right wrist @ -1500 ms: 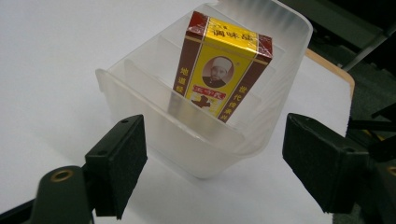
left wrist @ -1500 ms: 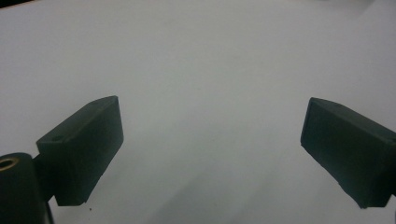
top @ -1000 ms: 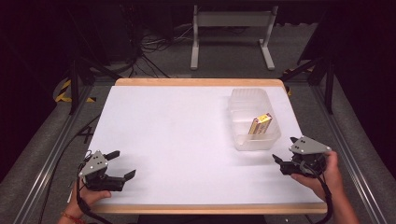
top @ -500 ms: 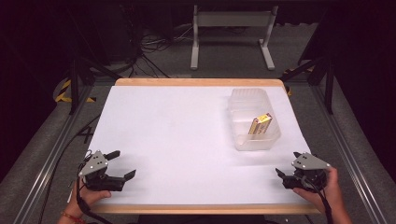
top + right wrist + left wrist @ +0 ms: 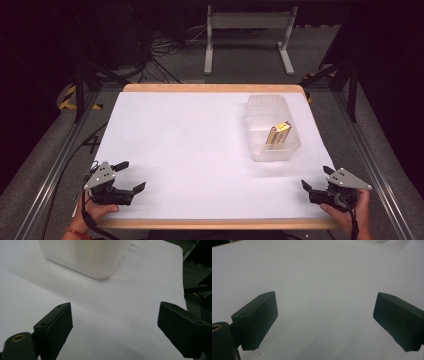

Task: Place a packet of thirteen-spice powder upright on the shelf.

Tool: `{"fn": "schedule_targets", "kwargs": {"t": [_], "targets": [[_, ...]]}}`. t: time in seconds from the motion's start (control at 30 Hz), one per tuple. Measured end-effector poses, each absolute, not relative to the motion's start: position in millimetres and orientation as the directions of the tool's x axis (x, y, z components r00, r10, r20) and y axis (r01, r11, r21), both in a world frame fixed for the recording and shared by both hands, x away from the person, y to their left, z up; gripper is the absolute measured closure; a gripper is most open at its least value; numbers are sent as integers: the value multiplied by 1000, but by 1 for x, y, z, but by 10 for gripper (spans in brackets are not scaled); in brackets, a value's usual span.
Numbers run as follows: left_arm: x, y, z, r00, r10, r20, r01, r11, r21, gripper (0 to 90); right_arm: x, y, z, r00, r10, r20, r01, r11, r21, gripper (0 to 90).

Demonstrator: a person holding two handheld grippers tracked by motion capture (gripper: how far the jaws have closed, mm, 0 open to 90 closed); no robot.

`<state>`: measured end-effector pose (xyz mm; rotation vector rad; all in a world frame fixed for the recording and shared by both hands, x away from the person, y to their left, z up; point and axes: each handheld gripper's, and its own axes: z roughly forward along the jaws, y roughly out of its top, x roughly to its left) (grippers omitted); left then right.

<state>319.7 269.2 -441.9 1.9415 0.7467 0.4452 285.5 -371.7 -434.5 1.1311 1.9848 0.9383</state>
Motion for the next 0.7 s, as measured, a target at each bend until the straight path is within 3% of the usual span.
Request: {"fn": "schedule_targets", "kwargs": {"t": [0.27, 0.7], "targets": [[319, 271, -443, 752, 659, -6, 305, -339, 890, 63, 283, -374, -431, -368, 912, -181, 409, 334, 849, 131], [320, 269, -443, 751, 660, -8, 312, -344, 886, 63, 285, -372, -434, -376, 903, -206, 411, 362, 837, 123]]}}
